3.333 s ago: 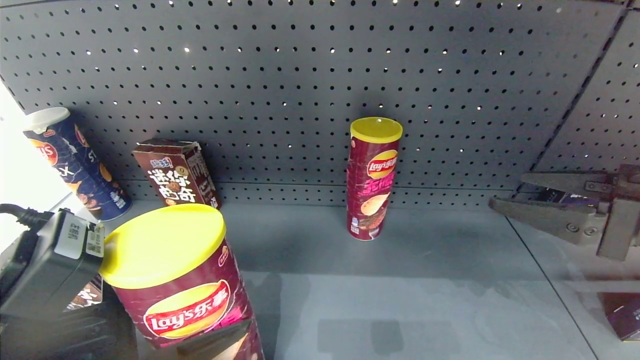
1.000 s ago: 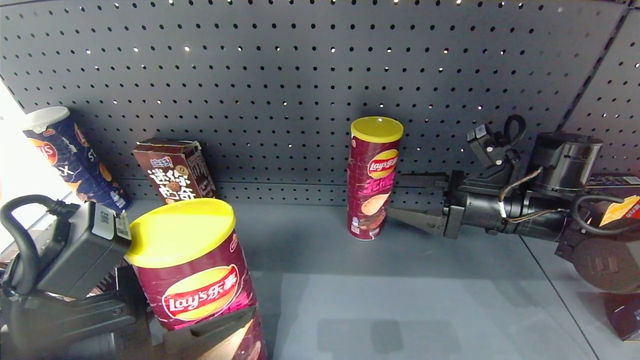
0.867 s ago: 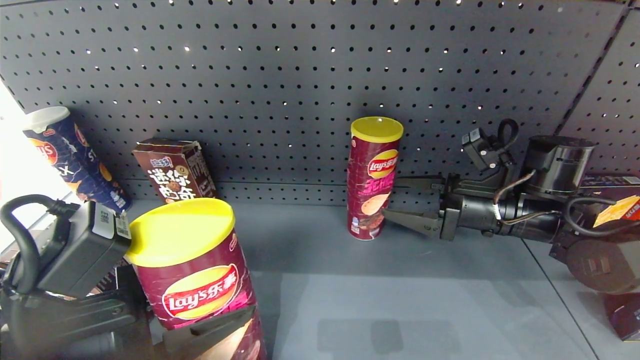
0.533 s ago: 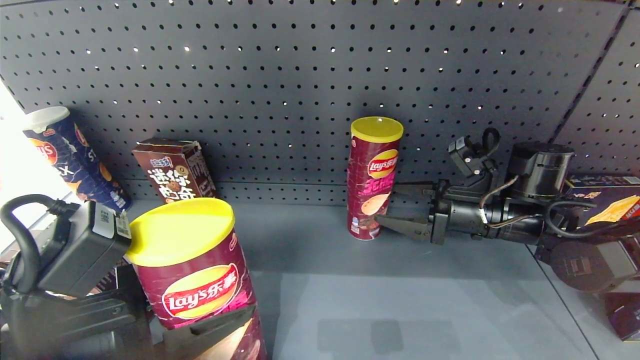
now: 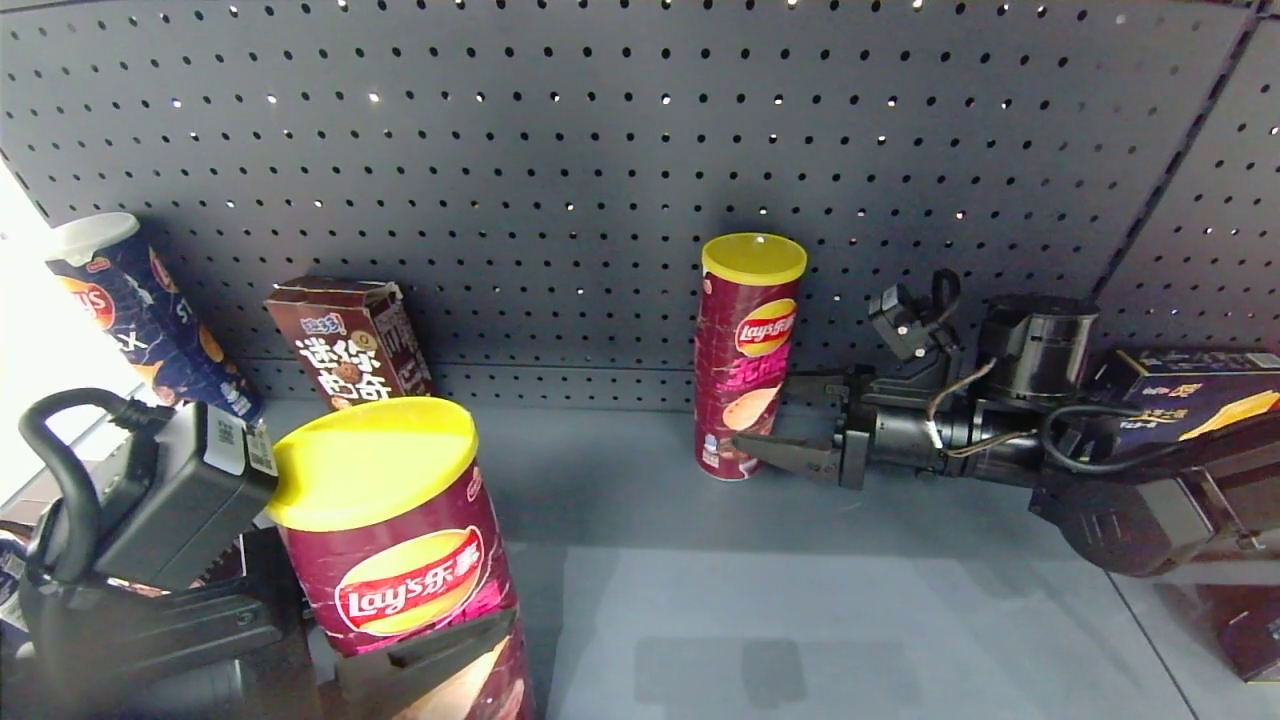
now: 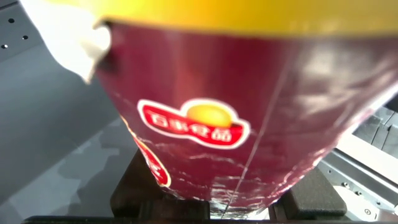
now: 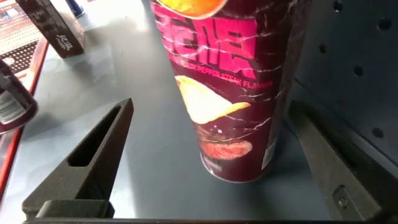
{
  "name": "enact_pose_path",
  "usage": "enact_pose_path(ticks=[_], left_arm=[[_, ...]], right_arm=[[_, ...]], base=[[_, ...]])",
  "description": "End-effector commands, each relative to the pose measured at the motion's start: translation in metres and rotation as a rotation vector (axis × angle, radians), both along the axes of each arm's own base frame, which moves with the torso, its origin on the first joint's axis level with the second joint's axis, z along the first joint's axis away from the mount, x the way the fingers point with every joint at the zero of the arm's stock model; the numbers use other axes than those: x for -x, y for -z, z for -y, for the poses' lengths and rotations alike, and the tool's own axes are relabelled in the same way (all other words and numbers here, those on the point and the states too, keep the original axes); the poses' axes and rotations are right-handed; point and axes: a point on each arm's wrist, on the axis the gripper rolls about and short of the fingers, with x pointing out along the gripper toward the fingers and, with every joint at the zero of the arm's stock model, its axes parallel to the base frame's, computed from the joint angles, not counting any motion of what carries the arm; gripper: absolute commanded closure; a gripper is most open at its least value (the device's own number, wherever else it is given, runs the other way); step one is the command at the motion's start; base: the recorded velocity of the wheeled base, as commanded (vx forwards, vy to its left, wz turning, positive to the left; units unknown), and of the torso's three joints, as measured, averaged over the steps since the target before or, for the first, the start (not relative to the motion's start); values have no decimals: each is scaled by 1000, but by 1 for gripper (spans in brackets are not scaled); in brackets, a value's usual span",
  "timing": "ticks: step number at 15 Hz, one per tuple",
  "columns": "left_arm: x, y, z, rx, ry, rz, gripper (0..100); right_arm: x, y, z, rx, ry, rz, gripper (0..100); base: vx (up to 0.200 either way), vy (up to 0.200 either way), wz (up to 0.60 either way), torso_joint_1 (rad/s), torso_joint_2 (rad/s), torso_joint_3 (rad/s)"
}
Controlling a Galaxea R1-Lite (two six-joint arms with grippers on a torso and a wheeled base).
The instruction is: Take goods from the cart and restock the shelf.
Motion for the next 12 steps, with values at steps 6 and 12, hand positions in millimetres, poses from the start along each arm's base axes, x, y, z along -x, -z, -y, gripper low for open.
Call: enact_pose_path(ticks=[6, 12], left_arm=[[-1, 1, 1, -5, -2, -6, 100], [-1, 2, 0, -7, -2, -8, 100]], right_arm=[[-16, 11, -13, 3, -14, -7, 0], [-23, 17, -24, 3, -32, -6, 0]], base=[[0, 0, 0, 0, 0, 0], [0, 0, 0, 0, 0, 0]])
